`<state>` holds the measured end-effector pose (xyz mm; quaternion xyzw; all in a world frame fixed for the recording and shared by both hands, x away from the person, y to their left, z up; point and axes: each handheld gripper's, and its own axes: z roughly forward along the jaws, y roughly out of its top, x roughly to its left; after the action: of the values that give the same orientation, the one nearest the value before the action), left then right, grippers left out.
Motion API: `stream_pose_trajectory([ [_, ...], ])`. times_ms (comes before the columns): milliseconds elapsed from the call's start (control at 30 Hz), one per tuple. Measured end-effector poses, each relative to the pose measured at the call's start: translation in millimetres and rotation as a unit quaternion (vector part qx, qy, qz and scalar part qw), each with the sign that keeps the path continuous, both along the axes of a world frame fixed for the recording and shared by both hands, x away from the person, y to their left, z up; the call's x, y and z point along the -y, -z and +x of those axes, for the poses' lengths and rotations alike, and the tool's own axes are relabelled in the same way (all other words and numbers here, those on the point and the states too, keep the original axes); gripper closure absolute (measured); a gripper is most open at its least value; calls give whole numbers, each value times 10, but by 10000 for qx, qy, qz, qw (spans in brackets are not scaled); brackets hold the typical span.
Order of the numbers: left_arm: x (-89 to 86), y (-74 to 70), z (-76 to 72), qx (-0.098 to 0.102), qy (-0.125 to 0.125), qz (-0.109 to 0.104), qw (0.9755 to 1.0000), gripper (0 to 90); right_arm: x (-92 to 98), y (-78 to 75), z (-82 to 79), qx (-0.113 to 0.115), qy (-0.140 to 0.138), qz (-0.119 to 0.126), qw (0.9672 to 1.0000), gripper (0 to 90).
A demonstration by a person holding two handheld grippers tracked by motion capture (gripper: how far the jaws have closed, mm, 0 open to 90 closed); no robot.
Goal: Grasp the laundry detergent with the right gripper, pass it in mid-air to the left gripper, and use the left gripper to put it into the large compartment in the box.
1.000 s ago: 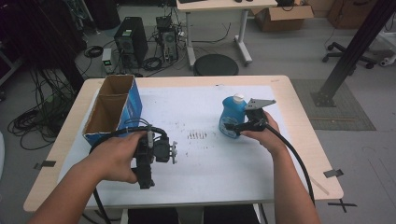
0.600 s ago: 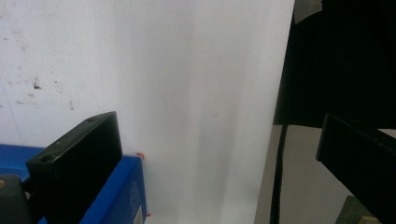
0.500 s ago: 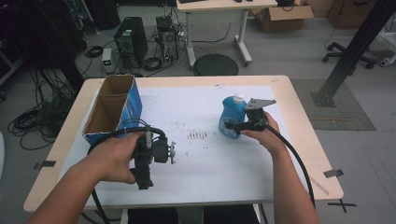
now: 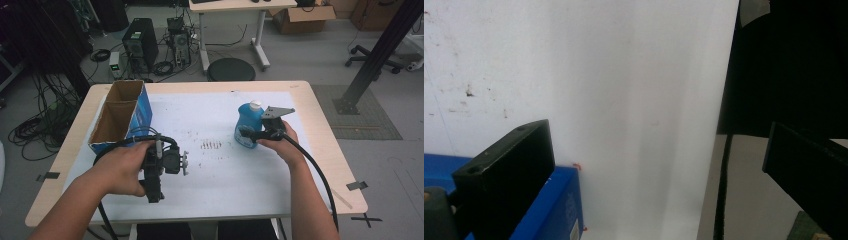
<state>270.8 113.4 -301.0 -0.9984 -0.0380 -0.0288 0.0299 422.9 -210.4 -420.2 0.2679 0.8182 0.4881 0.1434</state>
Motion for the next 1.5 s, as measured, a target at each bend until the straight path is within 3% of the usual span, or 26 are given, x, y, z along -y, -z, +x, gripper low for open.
stream_pose_trajectory([
  [233,10,-4,7,6,32,-13,10000,9,-10,16,-7,105,20,-11,9999,435],
  [567,-12,-71,15,62,14,-129,9999,8,-15,-45,-36,29,-82,-110,9999,463],
  [800,-15,-214,62,184,-39,-278,9994,8,31,-255,-98,34,-304,-94,9995,465],
  [967,29,-310,98,217,-79,-291,9993,8,37,-513,-197,124,-576,-42,9983,464],
  [1067,54,-350,122,248,-93,-272,9993,8,15,-676,-283,156,-803,8,9966,464],
  [1333,110,-537,200,332,-136,-139,9993,8,-156,-1017,-578,273,-1459,-207,9887,461],
  [1500,138,-653,226,332,-134,-203,9992,8,-311,-1159,-772,373,-1945,-191,9800,460],
])
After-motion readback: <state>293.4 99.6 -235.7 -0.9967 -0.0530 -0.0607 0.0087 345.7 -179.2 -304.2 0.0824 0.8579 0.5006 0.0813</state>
